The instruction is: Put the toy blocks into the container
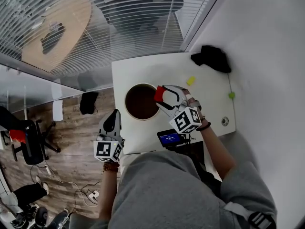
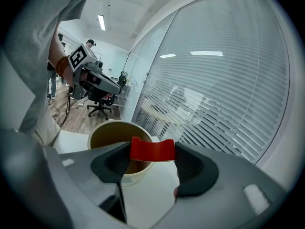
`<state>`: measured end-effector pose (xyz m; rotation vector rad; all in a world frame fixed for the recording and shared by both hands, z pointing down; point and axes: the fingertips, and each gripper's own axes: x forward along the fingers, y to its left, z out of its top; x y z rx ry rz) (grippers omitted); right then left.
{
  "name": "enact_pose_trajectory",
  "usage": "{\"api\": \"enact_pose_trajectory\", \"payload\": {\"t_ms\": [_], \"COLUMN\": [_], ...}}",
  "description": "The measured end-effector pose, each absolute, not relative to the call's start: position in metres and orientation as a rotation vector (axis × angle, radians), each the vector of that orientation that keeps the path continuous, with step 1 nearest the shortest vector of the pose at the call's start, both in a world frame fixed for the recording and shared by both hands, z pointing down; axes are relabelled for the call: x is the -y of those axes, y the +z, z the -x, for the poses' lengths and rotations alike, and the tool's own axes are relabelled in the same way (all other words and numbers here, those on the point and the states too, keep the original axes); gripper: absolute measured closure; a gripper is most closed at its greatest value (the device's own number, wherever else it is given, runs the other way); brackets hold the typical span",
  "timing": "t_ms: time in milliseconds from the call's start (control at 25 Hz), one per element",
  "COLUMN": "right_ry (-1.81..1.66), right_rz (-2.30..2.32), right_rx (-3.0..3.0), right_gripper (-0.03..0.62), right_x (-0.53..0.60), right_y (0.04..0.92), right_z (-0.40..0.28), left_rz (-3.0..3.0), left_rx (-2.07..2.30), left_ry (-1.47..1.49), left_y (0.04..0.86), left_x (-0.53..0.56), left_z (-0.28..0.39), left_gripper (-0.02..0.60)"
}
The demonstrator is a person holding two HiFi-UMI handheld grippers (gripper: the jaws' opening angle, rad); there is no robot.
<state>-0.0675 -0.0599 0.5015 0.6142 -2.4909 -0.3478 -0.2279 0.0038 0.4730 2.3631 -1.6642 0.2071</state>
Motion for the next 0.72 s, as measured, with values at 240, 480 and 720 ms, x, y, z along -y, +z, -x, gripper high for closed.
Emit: {"api": "enact_pose_trajectory", "payload": {"t_ms": [240,480,720], "right_ry": [-0.333,-0.309,-0.285], "right_rz": [-0.57,-0.533,-0.507], "right_rx": [2.514,2.543,2.568], "right_gripper": [0.296,0.296,0.295], "right_x": [0.055,0.046,0.036], "right_y": [0.505,0.501,0.498], "right_z": [0.083,0.095,0.103], "left_rz": [-2.367,-2.371,-2.375], "left_rx": [1.662,1.662,1.648], "left_ry": [0.202,0.195,0.194], "left_y": [0.477,0.476,0.477], "left_x": [0.0,0.0,-0.001], "left_z": [0.228,0.227,0.223], "left_gripper": [0.574,0.574,0.574]}}
